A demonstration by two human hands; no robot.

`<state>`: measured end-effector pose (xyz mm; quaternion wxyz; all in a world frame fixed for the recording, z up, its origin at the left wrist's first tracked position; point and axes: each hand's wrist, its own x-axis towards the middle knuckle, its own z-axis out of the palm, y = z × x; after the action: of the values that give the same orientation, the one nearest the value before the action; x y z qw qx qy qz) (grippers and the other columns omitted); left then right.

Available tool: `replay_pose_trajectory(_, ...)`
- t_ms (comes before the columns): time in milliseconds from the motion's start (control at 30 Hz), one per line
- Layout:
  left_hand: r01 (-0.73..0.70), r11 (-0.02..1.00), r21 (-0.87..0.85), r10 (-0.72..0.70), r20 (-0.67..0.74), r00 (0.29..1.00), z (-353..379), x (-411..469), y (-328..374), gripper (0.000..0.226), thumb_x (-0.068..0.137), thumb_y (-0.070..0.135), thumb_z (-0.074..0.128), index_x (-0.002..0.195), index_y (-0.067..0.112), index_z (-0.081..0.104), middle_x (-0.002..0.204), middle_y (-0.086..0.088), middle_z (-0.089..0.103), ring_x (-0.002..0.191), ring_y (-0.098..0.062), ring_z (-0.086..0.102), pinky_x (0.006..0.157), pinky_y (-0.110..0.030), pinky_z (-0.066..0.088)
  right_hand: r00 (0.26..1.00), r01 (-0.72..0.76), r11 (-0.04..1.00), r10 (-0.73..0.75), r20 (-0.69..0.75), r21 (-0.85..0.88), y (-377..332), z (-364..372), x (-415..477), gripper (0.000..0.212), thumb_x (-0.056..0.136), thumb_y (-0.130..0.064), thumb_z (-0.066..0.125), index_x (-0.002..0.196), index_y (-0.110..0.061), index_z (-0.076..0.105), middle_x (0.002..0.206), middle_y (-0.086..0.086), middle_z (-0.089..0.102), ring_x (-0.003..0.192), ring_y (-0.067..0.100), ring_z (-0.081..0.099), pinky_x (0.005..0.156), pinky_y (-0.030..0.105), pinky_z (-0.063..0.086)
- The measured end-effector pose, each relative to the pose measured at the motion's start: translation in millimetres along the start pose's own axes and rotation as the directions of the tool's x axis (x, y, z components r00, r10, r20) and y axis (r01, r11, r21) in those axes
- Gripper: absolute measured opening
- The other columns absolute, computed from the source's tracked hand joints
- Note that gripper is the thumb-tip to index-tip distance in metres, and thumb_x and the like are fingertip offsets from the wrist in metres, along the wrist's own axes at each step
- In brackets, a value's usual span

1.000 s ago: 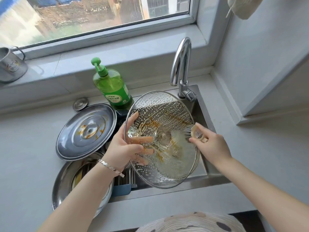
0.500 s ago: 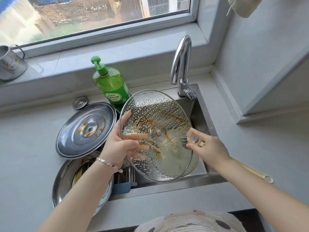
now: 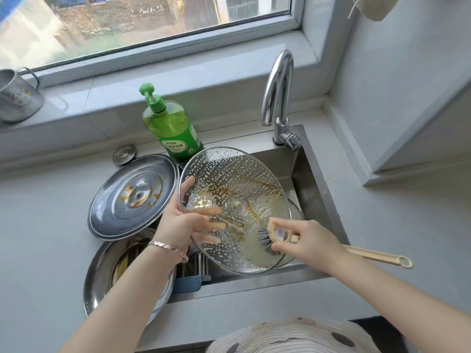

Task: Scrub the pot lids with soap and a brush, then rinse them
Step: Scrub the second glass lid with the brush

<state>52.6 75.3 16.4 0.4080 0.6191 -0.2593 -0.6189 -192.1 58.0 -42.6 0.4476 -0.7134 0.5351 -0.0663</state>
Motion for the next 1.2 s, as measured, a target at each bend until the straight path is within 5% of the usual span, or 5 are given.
replay_pose_trajectory(400,0.025,0.999,-0.024,-0.027,-0.067,0.997,-3,1,-12,0.081,0.079,-0.027,0.040,0.132,0.034,0.040,0.090,-0.025,0.070,0.058,-0.031,0.068,0.044,-0.030,0.050,0.958,0.269,0.956,-0.278,0.072,0.114,-50,29,-10,0.055,0.076,-0.047,0.070,0.127,-0.049,0.050,0.074,-0.029,0.056,0.061,0.005,0.052,0.063,0.024,0.041)
replay_pose_trajectory(733,0.015,0.999,-0.042,-0.019,-0.103,0.995,-2,6,-9,0.083,0.080,-0.025,0.041,0.137,0.035,0.036,0.096,-0.025,0.068,0.065,-0.036,0.069,0.051,-0.049,0.054,0.971,0.225,0.974,-0.227,0.078,0.038,-31,34,-19,0.055,0.079,-0.048,0.067,0.129,-0.049,0.045,0.098,-0.021,0.065,0.083,-0.001,0.055,0.073,0.020,0.045)
replay_pose_trajectory(900,0.013,0.995,-0.099,-0.026,-0.131,0.991,-9,7,-5,0.083,0.081,-0.025,0.039,0.139,0.034,0.033,0.096,-0.028,0.066,0.061,-0.035,0.069,0.049,-0.049,0.055,0.989,-0.141,0.990,0.140,-0.058,-0.017,17,3,-9,0.048,0.081,-0.043,0.066,0.127,-0.041,0.050,0.089,-0.012,0.060,0.080,0.009,0.054,0.067,0.024,0.040)
replay_pose_trajectory(1033,0.059,0.967,-0.248,-0.097,-0.141,0.985,-10,10,-10,0.076,0.082,-0.025,0.032,0.135,0.029,0.034,0.080,-0.023,0.071,0.066,-0.038,0.070,0.052,-0.045,0.056,0.826,-0.381,0.579,0.563,-0.016,0.721,45,-3,1,0.054,0.052,-0.051,0.081,0.084,-0.010,0.066,0.073,0.010,0.061,0.042,0.009,0.038,0.041,0.020,0.028)
replay_pose_trajectory(1200,0.188,0.942,-0.279,-0.202,-0.021,0.979,1,20,-26,0.083,0.081,-0.019,0.037,0.144,0.034,0.024,0.097,-0.027,0.068,0.083,-0.044,0.068,0.066,-0.049,0.056,0.873,-0.340,0.040,0.385,0.299,0.940,22,-14,15,0.023,0.079,-0.027,0.064,0.088,-0.007,0.056,0.081,0.016,0.066,0.026,0.000,0.019,0.028,0.010,0.015)
